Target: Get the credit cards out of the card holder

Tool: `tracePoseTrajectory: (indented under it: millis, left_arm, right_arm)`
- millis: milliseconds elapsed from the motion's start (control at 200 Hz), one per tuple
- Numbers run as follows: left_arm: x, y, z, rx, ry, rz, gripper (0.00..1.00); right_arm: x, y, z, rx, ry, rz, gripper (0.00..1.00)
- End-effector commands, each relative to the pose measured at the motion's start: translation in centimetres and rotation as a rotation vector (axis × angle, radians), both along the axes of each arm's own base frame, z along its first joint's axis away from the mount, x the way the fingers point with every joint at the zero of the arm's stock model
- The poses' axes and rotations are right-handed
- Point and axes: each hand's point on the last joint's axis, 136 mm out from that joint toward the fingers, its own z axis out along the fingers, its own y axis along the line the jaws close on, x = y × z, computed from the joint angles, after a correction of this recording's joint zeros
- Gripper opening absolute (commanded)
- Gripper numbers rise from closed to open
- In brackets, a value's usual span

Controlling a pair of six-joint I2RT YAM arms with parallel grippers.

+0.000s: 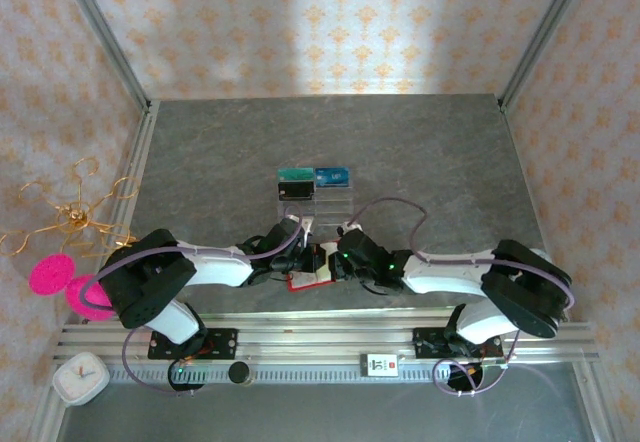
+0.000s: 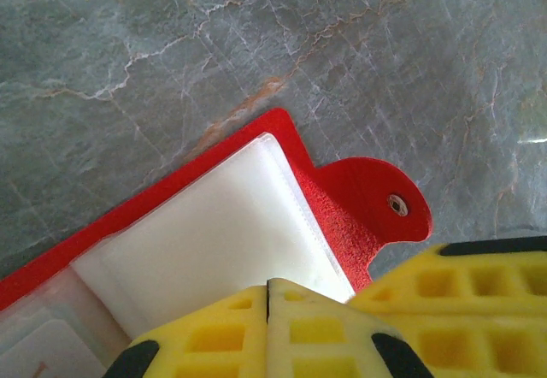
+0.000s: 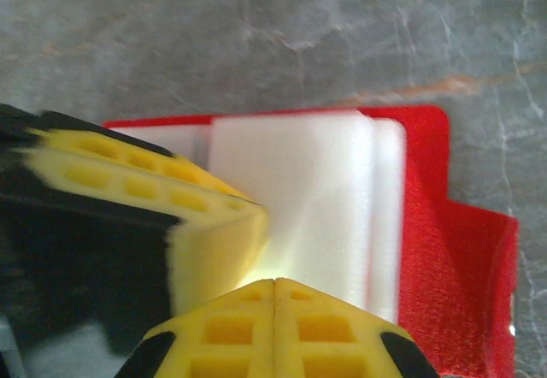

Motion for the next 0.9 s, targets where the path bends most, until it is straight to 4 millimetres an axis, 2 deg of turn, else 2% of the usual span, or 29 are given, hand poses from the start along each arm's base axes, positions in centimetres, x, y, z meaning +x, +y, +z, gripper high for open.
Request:
tracePoseTrajectory:
  millis: [0,65,120,300,395,631,726,891]
  left_arm:
    - [0.1,0.1,2.0,-0.028,-0.061,-0.003,0.07]
    - [-0.4,1.2,2.7,-0.028,-0.076,0.022,0.11]
    - [-1.0,2.7,2.5,-0.004,-0.077,0.052,0.12]
    - [-3.3,6.2,-0.4,0.081,-0.017,0.09,0.11]
    - [-3.4,7.4,-1.3,0.108,0.001,0.125,0.05]
    - [-2.8,8.8,-1.3,0.147,-0.026,0.164,0.02]
    - [-2.8,9.0,-1.6,0.16,-0.03,0.167,0.0]
    - [-2.5,9.3,-2.5,0.163,-0.023,0.185,0.0]
  right_arm:
    - [-0.2,-2.0,-2.5,-0.081,0.052,-0.069,0.0]
    - [-0.4,-2.6,-3.3,-0.107,0.066,-0.089,0.0]
    - [-0.5,-2.9,-3.5,-0.115,0.072,-0.094,0.0]
    - [-0.6,-2.9,-3.0,-0.111,0.056,-0.099,0.0]
    - [-0.6,-2.8,-2.7,-0.111,0.054,-0.096,0.0]
    - [-0.8,-2.8,-2.4,-0.103,0.054,-0.088,0.0]
    - [-0.6,-2.1,-0.9,-0.069,0.019,-0.054,0.0]
    - [-0.1,0.8,3.9,-0.011,-0.089,0.107,0.16]
